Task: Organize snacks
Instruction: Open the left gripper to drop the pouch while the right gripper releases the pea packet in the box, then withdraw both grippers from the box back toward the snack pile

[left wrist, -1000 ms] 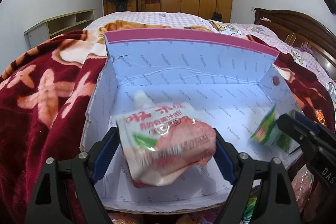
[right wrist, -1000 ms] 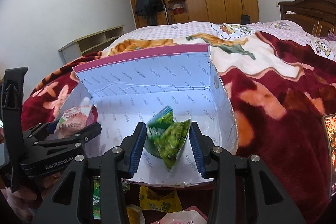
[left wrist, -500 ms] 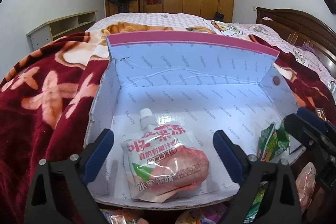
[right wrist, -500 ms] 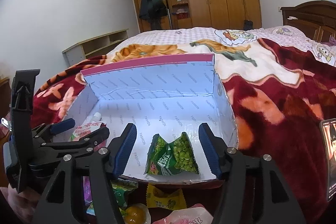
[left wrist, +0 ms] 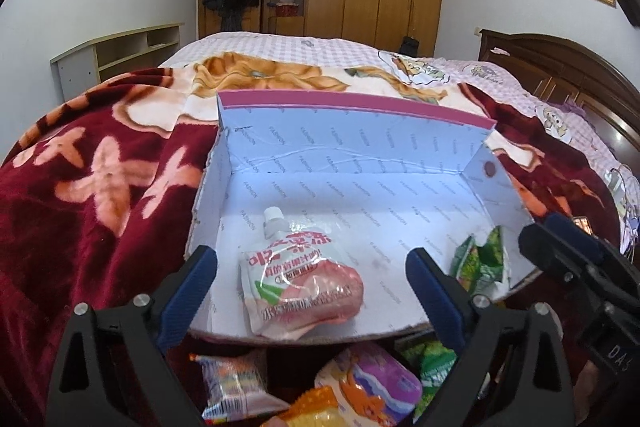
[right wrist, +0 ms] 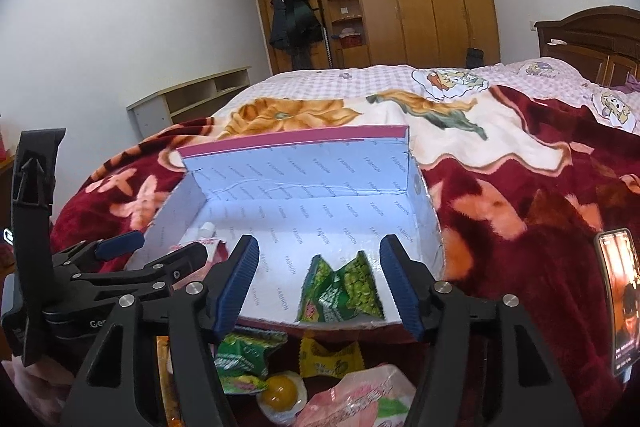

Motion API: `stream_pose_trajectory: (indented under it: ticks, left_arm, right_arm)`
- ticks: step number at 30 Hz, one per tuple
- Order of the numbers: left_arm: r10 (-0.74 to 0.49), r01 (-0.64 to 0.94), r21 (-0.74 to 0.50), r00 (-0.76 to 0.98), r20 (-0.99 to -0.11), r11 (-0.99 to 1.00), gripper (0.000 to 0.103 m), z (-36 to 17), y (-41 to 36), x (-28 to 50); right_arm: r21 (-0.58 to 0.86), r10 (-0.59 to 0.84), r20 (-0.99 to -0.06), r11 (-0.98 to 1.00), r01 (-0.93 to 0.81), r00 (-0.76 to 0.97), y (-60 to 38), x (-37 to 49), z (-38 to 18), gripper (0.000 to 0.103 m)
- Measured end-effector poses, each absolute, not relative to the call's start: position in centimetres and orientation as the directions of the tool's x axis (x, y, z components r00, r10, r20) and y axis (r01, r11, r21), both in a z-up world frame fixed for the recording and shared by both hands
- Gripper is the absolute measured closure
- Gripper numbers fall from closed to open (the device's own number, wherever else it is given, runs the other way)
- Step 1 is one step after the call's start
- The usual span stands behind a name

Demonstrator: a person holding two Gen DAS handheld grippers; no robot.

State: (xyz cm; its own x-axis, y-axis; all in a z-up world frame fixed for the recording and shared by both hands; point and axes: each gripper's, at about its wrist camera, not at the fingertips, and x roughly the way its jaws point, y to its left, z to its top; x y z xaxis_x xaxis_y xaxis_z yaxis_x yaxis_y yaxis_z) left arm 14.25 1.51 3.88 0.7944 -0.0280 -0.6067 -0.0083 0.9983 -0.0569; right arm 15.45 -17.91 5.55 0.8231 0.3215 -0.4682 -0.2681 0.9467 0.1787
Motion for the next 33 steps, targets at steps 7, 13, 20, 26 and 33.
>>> stream_pose_trajectory:
  ticks: [7, 13, 20, 26, 33]
  left_arm:
    - [-0.038, -0.006, -0.072, 0.802, -0.596, 0.997, 0.005, 4.7, 1.6, 12.3]
    - [-0.043, -0.004, -0.079, 0.806, -0.59, 0.997, 0.005, 5.1, 1.8, 10.8]
    - [-0.058, 0.002, -0.097, 0.808, -0.586, 0.995, 0.005, 5.3, 1.8, 8.9]
    - [-0.07, 0.006, -0.112, 0.816, -0.573, 0.994, 0.005, 5.7, 1.8, 7.0]
    - [-0.07, 0.003, -0.116, 0.813, -0.579, 0.993, 0.005, 5.4, 2.2, 5.1]
  right_arm:
    - [0.19, 0.336, -0.464, 0.942, -0.279, 0.82, -17.8, 13.9, 5.9, 0.038]
    - [0.206, 0.35, -0.466, 0.936, -0.285, 0.813, -17.7, 12.7, 5.9, 0.038]
    - [0.215, 0.366, -0.467, 0.93, -0.298, 0.805, -17.6, 11.0, 5.9, 0.038]
    - [0.235, 0.378, -0.465, 0.924, -0.3, 0.8, -17.9, 9.4, 5.7, 0.038]
    - [0.244, 0.387, -0.467, 0.921, -0.305, 0.795, -17.9, 7.4, 5.5, 0.038]
